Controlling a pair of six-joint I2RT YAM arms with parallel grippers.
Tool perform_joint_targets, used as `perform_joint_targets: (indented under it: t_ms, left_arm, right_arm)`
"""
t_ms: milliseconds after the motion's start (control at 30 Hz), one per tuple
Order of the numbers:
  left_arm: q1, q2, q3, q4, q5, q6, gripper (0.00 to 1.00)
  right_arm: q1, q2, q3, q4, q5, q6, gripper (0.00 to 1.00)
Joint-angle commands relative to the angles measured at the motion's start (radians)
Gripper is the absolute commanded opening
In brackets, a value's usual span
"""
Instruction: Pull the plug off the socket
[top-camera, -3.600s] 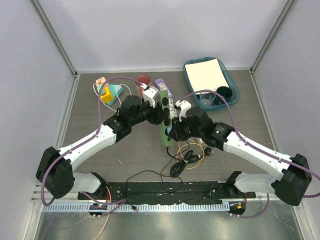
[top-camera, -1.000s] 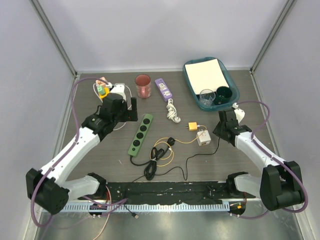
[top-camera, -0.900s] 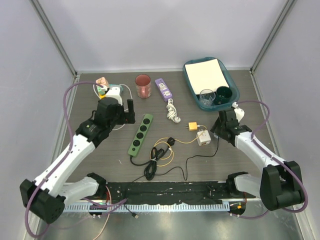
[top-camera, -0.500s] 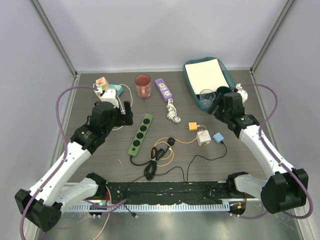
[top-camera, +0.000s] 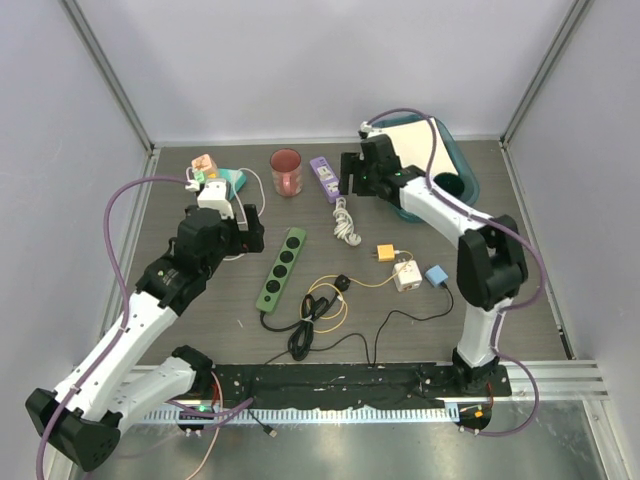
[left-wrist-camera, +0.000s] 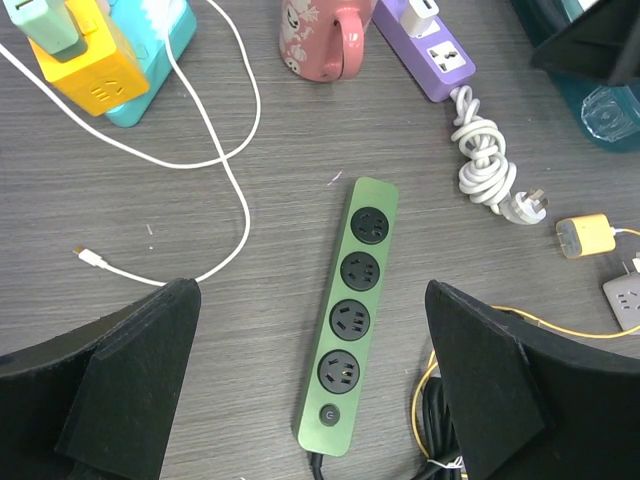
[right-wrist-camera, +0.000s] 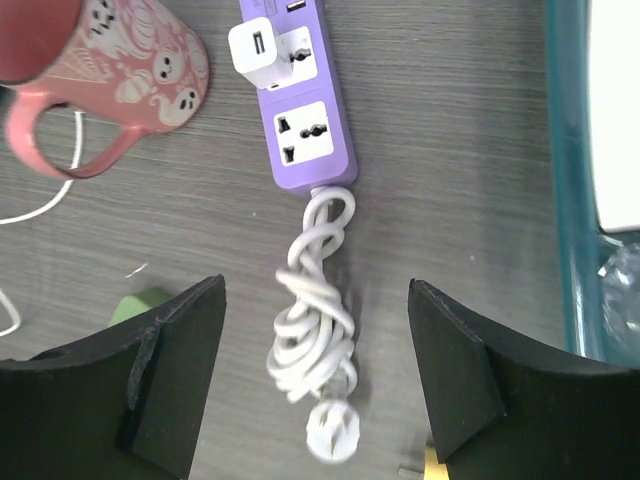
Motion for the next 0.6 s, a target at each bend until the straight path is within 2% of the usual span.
perform_joint_targets:
  t_ms: [0,567]
  left_arm:
    - [-0.005,-0.002,0.001,0.060,0.007,-0.017,1.00]
    - [-0.005,-0.018,-0.007,0.069,-0.002,-0.007,1.00]
  right_arm:
    - [0.017,0.108,0.117,0.013,-0.002,-0.117,0.79]
    - [0.017,0.513,0.479,-0.032,-0.019,-0.151,0.78]
